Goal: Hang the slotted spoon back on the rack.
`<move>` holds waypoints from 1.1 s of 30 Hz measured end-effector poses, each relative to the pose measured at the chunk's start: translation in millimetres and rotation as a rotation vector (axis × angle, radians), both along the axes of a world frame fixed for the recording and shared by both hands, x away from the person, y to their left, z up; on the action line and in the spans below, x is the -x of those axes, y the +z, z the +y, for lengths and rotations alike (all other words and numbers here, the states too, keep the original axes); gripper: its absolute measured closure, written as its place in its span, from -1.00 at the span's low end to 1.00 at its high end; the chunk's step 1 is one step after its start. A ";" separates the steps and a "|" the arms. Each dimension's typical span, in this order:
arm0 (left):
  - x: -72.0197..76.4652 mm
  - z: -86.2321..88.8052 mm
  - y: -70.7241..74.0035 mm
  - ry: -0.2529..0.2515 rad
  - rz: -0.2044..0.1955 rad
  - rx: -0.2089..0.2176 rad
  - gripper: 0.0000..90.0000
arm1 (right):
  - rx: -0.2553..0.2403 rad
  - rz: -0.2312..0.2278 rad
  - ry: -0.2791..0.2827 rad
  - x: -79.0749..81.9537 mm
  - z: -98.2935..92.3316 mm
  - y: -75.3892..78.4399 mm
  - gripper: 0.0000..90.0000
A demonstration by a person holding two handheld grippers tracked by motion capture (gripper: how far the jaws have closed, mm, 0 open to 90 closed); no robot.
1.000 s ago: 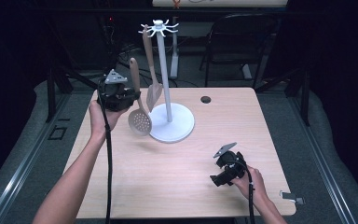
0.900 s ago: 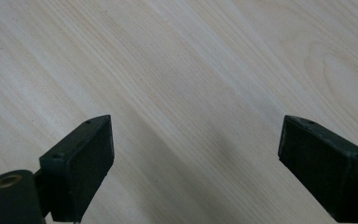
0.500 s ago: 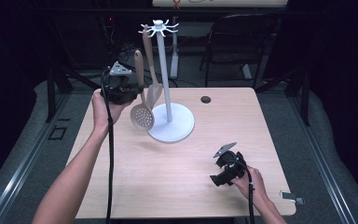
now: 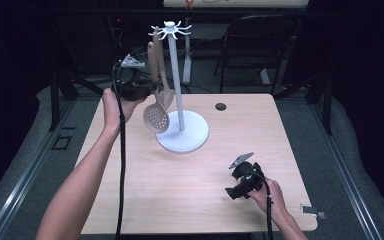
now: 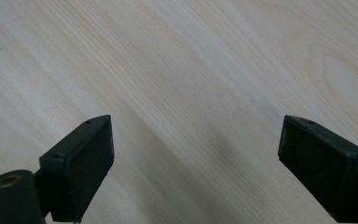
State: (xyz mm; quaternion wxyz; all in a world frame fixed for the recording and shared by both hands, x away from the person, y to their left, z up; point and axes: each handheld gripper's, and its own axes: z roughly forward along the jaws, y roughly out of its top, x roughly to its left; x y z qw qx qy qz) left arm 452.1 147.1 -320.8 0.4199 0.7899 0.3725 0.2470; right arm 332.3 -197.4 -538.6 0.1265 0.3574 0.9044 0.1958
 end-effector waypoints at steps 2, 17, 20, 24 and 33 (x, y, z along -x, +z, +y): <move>-1.0 -2.2 1.1 -0.001 0.005 -0.005 0.67 | -0.005 -0.002 0.000 0.1 0.0 -0.2 -0.78; -13.6 -11.6 9.3 0.033 0.024 -0.012 0.67 | 0.008 0.004 0.003 -0.3 -0.2 -0.3 -0.77; -15.9 -13.0 10.1 0.038 0.028 -0.023 0.67 | 0.008 0.003 0.005 -0.5 -0.3 -0.6 -0.77; -17.5 -15.7 9.4 0.037 0.033 -0.036 0.67 | 0.006 -0.003 0.005 -0.7 -0.3 -1.4 -0.77; -23.1 -21.2 7.1 0.043 0.045 -0.049 0.67 | 0.007 0.001 0.004 -0.8 0.0 -2.1 -0.77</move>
